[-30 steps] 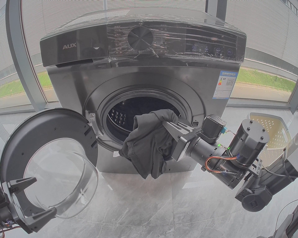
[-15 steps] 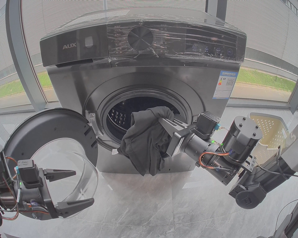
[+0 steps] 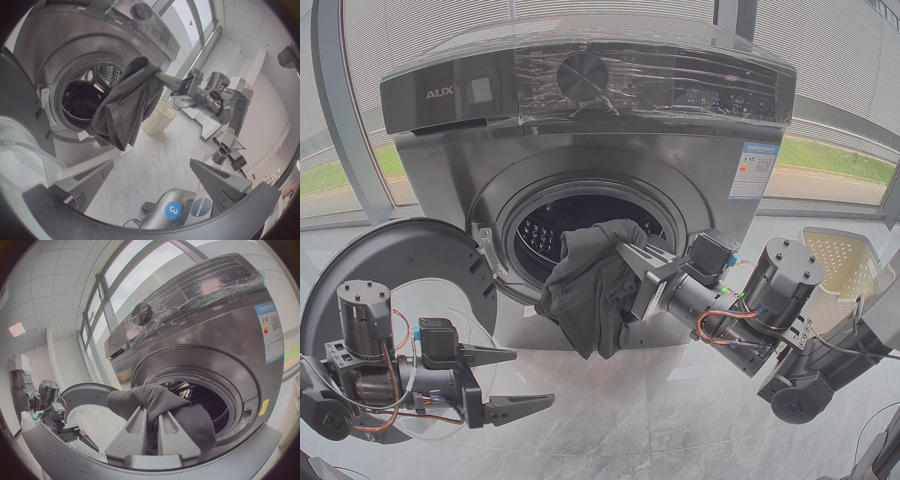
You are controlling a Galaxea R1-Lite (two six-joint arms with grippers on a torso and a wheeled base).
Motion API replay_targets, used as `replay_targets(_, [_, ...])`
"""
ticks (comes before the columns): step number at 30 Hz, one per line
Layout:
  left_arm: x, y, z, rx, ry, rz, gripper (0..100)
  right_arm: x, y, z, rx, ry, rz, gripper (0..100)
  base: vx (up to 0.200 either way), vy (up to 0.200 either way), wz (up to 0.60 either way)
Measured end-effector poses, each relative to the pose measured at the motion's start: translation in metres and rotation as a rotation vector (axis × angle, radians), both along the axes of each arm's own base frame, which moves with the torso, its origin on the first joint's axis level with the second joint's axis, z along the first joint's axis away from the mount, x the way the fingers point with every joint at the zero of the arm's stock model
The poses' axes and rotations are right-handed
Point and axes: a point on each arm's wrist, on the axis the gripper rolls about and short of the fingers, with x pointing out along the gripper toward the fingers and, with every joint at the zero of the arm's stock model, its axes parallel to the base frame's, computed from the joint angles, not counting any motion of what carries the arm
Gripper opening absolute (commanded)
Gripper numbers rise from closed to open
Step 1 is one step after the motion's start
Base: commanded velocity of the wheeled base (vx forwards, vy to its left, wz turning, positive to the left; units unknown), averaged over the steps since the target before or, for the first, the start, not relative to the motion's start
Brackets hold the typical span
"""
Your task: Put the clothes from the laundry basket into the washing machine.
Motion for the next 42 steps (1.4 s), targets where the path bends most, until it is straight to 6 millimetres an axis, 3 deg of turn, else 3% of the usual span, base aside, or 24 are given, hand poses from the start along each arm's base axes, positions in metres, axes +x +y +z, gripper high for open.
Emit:
replay_targets(10, [0.022, -0.016, -0.019, 0.011, 0.08, 0.0, 100, -0.004, 0.003, -0.002, -0.001, 0.002, 0.012, 0, 0.0, 0.0, 0.0])
replay_targets(22, [0.056, -0.027, -0.043, -0.008, -0.006, 0.115, 100, -0.01, 0.002, -0.005, -0.011, 0.011, 0.021, 0, 0.0, 0.0, 0.0])
replay_targets(32, [0.069, -0.015, -0.056, 0.014, 0.03, 0.204, 100, -0.014, -0.001, -0.001, -0.005, 0.004, 0.023, 0, 0.0, 0.0, 0.0])
replay_targets(42, [0.083, -0.006, -0.05, -0.031, -0.019, 0.273, 100, -0.015, -0.002, -0.001, -0.012, 0.001, 0.023, 0, 0.0, 0.0, 0.0])
